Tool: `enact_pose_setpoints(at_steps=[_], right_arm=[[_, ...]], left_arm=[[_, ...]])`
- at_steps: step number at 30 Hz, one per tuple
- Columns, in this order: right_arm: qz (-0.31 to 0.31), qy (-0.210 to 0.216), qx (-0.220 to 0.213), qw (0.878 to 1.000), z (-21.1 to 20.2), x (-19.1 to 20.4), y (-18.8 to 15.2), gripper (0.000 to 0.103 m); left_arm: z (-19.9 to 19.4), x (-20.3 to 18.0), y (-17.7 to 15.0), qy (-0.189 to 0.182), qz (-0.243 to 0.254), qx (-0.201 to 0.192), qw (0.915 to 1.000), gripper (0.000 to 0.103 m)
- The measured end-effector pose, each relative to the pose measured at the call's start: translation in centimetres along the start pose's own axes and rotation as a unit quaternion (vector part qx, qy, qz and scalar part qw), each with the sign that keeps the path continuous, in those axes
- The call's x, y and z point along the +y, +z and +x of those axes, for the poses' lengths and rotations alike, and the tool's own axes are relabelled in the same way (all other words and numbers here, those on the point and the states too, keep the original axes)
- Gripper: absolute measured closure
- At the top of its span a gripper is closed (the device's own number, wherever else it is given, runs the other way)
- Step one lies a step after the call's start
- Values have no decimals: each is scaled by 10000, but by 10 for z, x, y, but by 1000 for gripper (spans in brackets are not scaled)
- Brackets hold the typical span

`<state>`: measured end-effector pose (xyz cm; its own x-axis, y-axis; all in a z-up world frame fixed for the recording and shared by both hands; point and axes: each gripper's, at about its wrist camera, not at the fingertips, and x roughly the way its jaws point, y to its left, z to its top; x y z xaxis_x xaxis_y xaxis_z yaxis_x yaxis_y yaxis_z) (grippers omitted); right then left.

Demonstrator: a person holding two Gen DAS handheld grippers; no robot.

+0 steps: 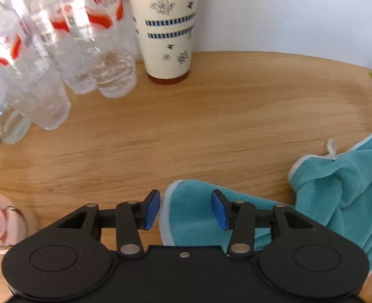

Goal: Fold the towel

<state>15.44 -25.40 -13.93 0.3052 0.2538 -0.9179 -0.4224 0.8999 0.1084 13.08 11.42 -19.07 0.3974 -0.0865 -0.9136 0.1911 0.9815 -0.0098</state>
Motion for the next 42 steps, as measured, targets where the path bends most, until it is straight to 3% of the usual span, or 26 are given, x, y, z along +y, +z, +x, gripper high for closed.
enact_pose_setpoints(at_steps=[1, 3, 5, 9, 16, 22, 23, 24, 29, 35, 38, 42], right_arm=[[-63, 333, -36, 9994, 5, 10, 8, 69], [-250, 868, -52, 9959, 22, 27, 24, 69], [-378, 1095, -65, 9932, 32, 45, 36, 69], [-426, 1483, 40, 9880, 65, 72, 59, 69], [-409, 1956, 207, 9796, 90, 110, 82, 69], [-706, 2357, 838, 9656, 112, 124, 92, 69], [-795, 2327, 890, 9652, 113, 127, 93, 77], [-875, 2291, 920, 9651, 113, 129, 93, 93], [-878, 2303, 1030, 9637, 108, 126, 94, 96], [-592, 2151, 647, 9726, 93, 116, 97, 98], [-369, 2039, 117, 9782, 68, 109, 104, 98], [-55, 2022, -727, 9766, 19, 95, 110, 98]], left_arm=[[1, 1, 0, -75, -35, 30, 10000, 60], [3, 2, -1, -150, -64, 101, 9998, 74], [6, 2, -5, -199, -69, 200, 9996, 84], [4, -1, -12, -232, -70, 239, 9994, 93], [2, 2, -16, -214, -327, 253, 9989, 94], [-3, 1, -21, -38, -202, 329, 9992, 94], [-4, 2, -21, -51, -204, 305, 9993, 94], [-6, 3, -22, -63, -218, 290, 9993, 94], [-14, 3, -26, -61, -271, 213, 9994, 94], [-24, -1, -30, 291, -255, -122, 9992, 95], [-38, -4, -31, 506, -305, -354, 9976, 96], [-85, -6, -36, 808, -409, -1021, 9906, 96]])
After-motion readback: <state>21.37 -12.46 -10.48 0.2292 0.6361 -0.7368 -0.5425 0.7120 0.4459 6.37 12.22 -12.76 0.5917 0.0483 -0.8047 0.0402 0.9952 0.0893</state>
